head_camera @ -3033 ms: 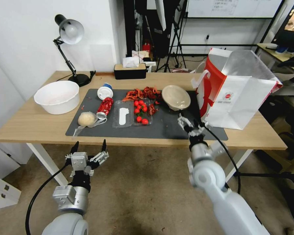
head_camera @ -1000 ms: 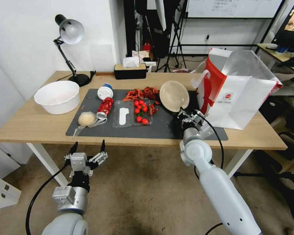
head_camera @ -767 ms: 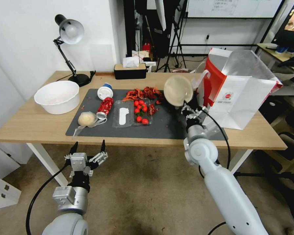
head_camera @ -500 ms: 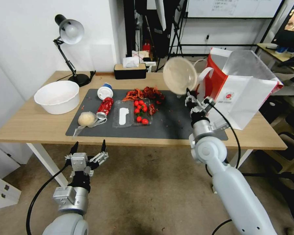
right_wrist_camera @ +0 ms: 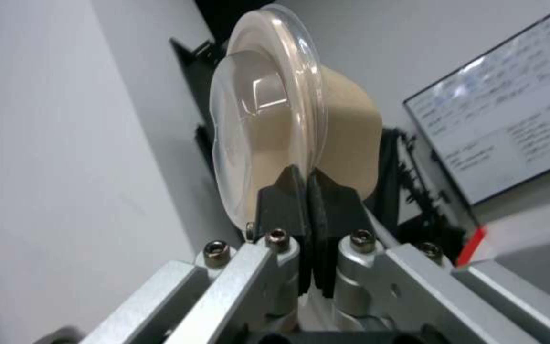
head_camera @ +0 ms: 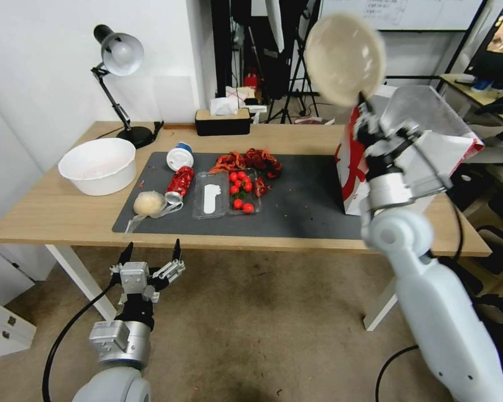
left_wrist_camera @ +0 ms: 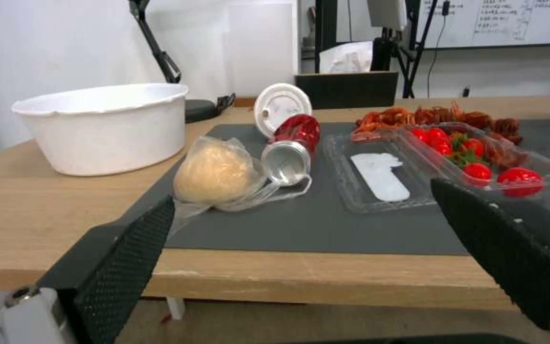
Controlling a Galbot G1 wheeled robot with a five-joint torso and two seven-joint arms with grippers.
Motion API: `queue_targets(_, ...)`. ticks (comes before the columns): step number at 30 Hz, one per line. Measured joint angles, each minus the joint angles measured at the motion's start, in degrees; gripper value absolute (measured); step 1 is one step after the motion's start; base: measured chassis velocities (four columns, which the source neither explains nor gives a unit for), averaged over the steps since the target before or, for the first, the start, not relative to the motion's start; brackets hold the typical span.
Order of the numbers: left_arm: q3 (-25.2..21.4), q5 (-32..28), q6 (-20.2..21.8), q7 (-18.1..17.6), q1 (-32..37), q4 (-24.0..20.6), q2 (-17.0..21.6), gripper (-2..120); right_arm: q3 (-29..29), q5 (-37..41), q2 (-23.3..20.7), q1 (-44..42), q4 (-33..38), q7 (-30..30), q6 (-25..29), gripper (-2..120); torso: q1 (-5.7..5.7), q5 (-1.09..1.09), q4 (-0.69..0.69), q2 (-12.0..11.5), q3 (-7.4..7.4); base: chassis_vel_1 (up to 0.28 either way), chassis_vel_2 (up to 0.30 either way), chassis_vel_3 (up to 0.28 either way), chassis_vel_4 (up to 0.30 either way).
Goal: Pick up the trash from the table and place it into the takeout bag.
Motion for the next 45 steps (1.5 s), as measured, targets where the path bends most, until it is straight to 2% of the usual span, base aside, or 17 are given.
queue_targets(5, 0.1, 0.2, -0.1, 0.0, 0.0, 0.0, -0.1, 100, 5.1, -4.5, -1.0, 0.7, -0.1, 3.8, -2.8, 0, 0.0, 0.0, -0.01, 0.0, 0.0, 0.0, 0.0, 0.0, 0.0)
queue_targets(7, 0.1, 0.3, -0.1, 0.0, 0.0, 0.2, -0.1, 100, 8.7, -11.0, -2.2, 0.0, -0.9, 6.6, -6.1, 0, 0.0, 0.01, -0.01, 0.0, 0.0, 0.0, 0.0, 0.0, 0.0)
queue_targets(10, 0.4, 0.5, -0.1, 0.0, -0.1, 0.5, -0.2, 100, 10.7, -14.8, -3.1, -1.2, -1.2, 8.5, -9.3, 0, 0.0, 0.01, -0.02, 0.0, 0.0, 0.0, 0.0, 0.0, 0.0)
queue_targets(14, 0.9, 0.8, -0.1, 0.1, -0.4, 0.9, -0.4, 100, 11.3, -17.5, -3.3, -2.8, -1.2, 11.5, -13.2, 0, 0.0, 0.0, 0.01, 0.0, 0.0, 0.0, 0.0, 0.0, 0.0)
queue_targets(19, 1.0, 0.8, -0.1, 0.2, -0.5, 1.0, -0.4, 100, 10.3, -17.6, -2.6, -3.2, -0.8, 13.1, -14.5, 2, 0.0, 0.01, 0.0, 0.0, 0.0, 0.0, 0.0, 0.0, 0.0)
queue_targets(22, 0.8, 0.8, -0.2, 0.2, -0.4, 1.0, -0.3, 100, 9.4, -17.6, -2.1, -3.1, -0.8, 13.8, -14.9, 16, 0.0, -0.01, 0.01, 0.0, 0.0, 0.0, 0.0, 0.0, 0.0)
queue_targets(23, 0.8, 0.8, -0.2, 0.2, -0.4, 1.0, -0.3, 100, 9.4, -17.6, -2.1, -3.1, -0.8, 13.8, -14.9, 16, 0.0, -0.01, 0.01, 0.0, 0.0, 0.0, 0.0, 0.0, 0.0)
queue_targets(26, 0.7, 0.8, -0.4, 0.2, -0.2, 1.0, -0.3, 100, 9.1, -17.5, -1.9, -3.0, -0.6, 14.0, -15.0, 31, 0.0, -0.01, 0.0, 0.0, 0.0, 0.0, 0.0, 0.0, 0.0)
queue_targets(30, 0.7, 0.8, -0.4, 0.2, -0.2, 1.0, -0.3, 100, 9.1, -17.4, -1.9, -3.0, -0.3, 14.0, -15.0, 39, 0.0, -0.01, 0.0, 0.0, 0.0, 0.0, 0.0, 0.0, 0.0)
queue_targets(33, 0.7, 0.8, -0.4, 0.2, -0.2, 0.9, -0.2, 100, 9.3, -15.2, -1.9, -3.4, 0.9, 11.8, -12.2, 53, 0.0, 0.0, 0.0, 0.0, 0.0, 0.0, 0.0, 0.0, 0.0)
queue_targets(34, 0.7, 0.8, -0.4, 0.2, -0.2, 0.9, -0.2, 100, 9.3, -15.2, -1.9, -3.4, 0.9, 11.8, -12.2, 53, 0.0, 0.0, 0.0, 0.0, 0.0, 0.0, 0.0, 0.0, 0.0)
queue_targets(36, 0.7, 0.8, -0.4, 0.2, -0.3, 0.8, -0.2, 100, 9.6, -10.9, -2.2, -5.1, 3.7, 7.0, -8.5, 65, 0.0, -0.01, 0.0, 0.0, 0.0, 0.0, 0.0, 0.0, 0.0)
queue_targets(37, 0.7, 0.8, -0.4, 0.2, -0.3, 0.8, -0.2, 100, 9.6, -10.9, -2.2, -5.1, 3.7, 7.0, -8.5, 65, 0.0, -0.01, 0.0, 0.0, 0.0, 0.0, 0.0, 0.0, 0.0)
queue_targets(40, 0.7, 0.8, -0.4, 0.2, -0.3, 0.8, -0.2, 100, 9.2, -8.2, -2.6, -9.5, 7.9, 0.4, -5.3, 80, 0.0, -0.02, -0.01, 0.0, 0.0, 0.0, 0.0, 0.0, 0.0)
queue_targets(41, 0.7, 0.8, -0.4, 0.2, -0.3, 0.8, -0.2, 100, 9.2, -8.2, -2.6, -9.5, 7.9, 0.4, -5.3, 80, 0.0, -0.02, -0.01, 0.0, 0.0, 0.0, 0.0, 0.0, 0.0)
queue_targets(44, 0.7, 0.8, -0.4, 0.2, -0.3, 0.8, -0.2, 100, 7.6, -9.2, -2.5, -14.0, 10.4, -3.8, -3.8, 91, 0.0, 0.01, -0.01, 0.0, 0.0, 0.0, 0.0, 0.0, 0.0)
queue_targets(45, 0.7, 0.7, -0.4, 0.2, -0.3, 0.8, -0.1, 100, 5.6, -13.4, -2.0, -18.6, 12.5, -6.2, -2.7, 99, 0.0, 0.0, 0.0, 0.0, 0.0, 0.0, 0.0, 0.0, 0.0)
